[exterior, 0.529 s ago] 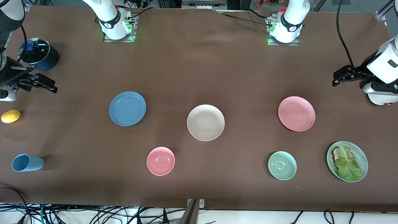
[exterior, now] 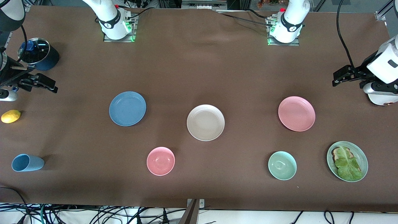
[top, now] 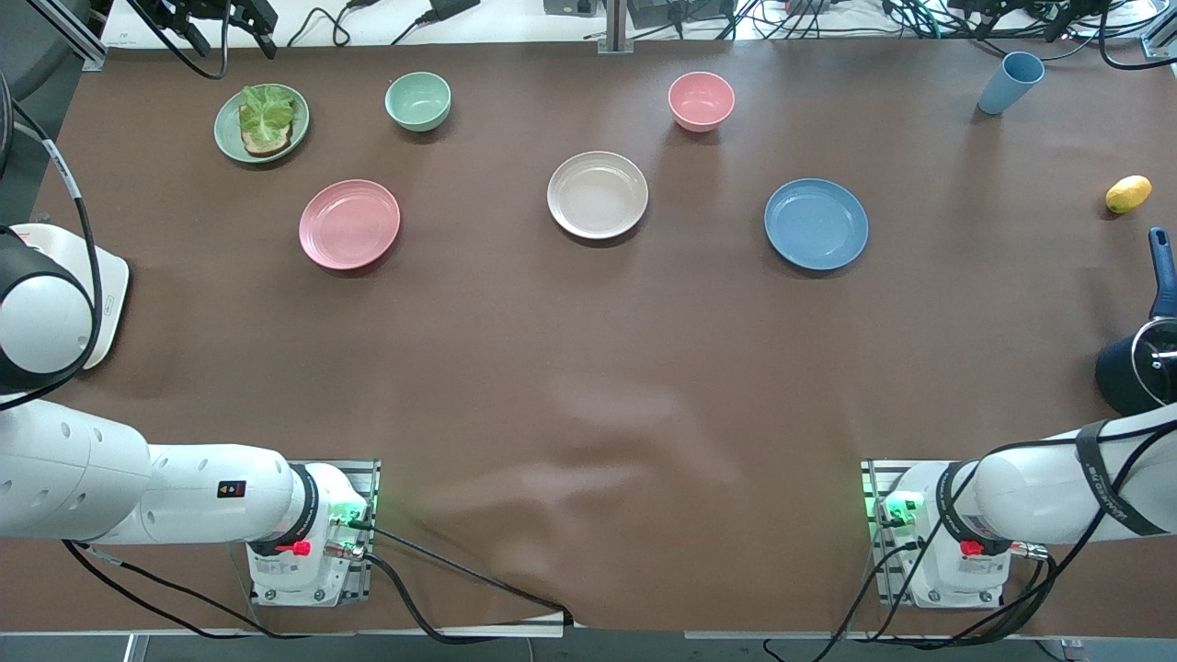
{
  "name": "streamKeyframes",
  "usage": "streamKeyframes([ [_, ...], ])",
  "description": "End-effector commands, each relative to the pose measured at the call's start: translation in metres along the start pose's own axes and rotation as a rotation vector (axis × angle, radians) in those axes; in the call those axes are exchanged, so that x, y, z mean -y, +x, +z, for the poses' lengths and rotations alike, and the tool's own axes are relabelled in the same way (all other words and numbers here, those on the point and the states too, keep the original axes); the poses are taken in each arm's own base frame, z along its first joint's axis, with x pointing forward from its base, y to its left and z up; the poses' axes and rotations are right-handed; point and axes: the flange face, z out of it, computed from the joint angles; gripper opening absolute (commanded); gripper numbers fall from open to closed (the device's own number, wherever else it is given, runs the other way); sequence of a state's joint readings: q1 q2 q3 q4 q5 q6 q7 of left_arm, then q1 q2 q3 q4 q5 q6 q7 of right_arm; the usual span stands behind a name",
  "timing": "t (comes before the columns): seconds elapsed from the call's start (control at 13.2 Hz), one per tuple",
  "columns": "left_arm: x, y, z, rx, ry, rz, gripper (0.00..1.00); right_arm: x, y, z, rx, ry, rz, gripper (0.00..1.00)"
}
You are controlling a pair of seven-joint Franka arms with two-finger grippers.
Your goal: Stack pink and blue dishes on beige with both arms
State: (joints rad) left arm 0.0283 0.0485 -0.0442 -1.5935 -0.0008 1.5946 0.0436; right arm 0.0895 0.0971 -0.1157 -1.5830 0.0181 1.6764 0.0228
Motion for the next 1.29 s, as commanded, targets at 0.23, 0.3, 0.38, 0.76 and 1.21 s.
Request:
streamKeyframes([
  [0.23,0.0007,-0.0010,-0.0024,-0.002,-0.004,-0.003,1.00,0.0036,0.0004,-0.0063,-0.023,-0.006,-0.024,1.00],
  [0.3,0.0007,-0.0004,-0.0024,-0.003,-0.004,-0.003,1.00,-0.0006,0.0018,-0.0050,-0.025,-0.005,-0.016,1.00],
  [0.38,0.0007,-0.0004,-0.0017,-0.002,-0.004,-0.003,1.00,-0.0003,0.0040,-0.0027,-0.027,-0.004,-0.016,1.00],
  [0.76,0.0007,-0.0004,-0.0016,-0.002,-0.004,-0.003,1.00,0.0006,0.0043,-0.0041,-0.034,-0.003,-0.017,1.00],
  [1.21,0.0016,-0.0005,-0.0017,-0.002,-0.004,-0.003,1.00,-0.0008,0.0049,-0.0041,-0.036,-0.001,-0.012,1.00],
])
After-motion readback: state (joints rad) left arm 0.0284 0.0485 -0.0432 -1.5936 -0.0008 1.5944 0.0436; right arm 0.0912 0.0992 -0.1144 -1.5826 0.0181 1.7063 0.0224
